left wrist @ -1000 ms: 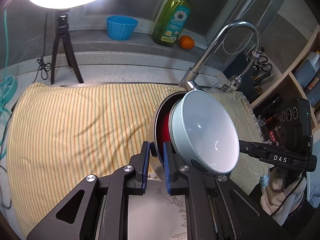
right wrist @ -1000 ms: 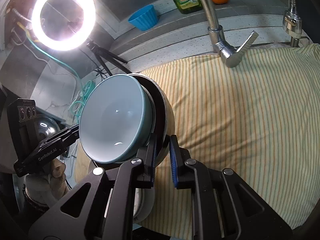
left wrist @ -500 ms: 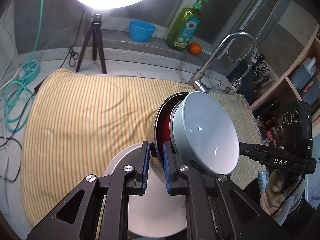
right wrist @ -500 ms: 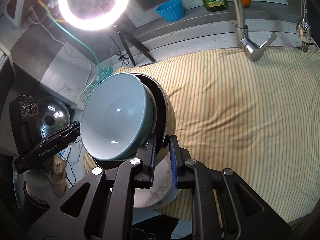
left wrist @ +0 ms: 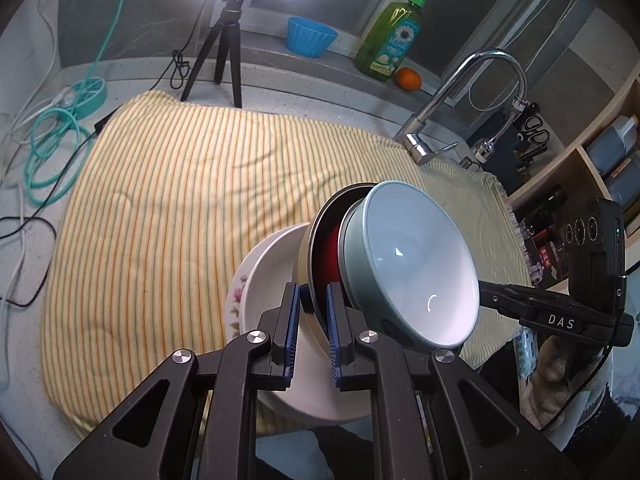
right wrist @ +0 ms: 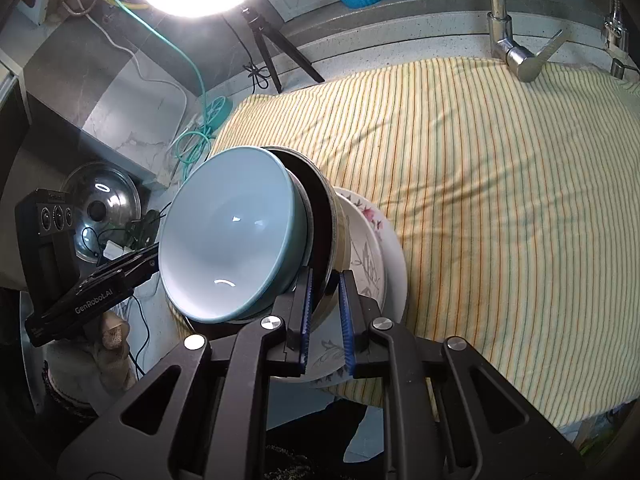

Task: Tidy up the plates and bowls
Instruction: 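Lower the nested bowls onto the white floral plate stack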

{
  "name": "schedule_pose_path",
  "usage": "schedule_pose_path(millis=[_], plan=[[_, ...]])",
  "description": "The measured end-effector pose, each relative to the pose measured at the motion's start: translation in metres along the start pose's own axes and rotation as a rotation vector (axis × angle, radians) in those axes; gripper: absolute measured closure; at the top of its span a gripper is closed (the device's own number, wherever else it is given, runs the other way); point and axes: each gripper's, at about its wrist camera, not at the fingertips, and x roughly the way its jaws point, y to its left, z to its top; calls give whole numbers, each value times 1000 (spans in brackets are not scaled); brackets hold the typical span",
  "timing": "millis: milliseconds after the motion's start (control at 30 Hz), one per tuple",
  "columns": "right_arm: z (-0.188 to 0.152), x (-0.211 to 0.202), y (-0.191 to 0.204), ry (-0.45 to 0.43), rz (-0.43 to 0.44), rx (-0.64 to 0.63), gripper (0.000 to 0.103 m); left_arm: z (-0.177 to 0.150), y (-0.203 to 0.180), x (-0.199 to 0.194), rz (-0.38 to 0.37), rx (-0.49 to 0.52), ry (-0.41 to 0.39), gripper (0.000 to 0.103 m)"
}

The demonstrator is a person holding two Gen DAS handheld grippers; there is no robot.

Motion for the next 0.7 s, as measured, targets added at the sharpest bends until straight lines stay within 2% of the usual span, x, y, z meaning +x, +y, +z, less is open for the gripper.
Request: schedule_pose_path(millis=[700], plan=[[-10, 13, 4, 22, -14, 6, 89, -15, 11, 9, 4, -25, 31, 93]])
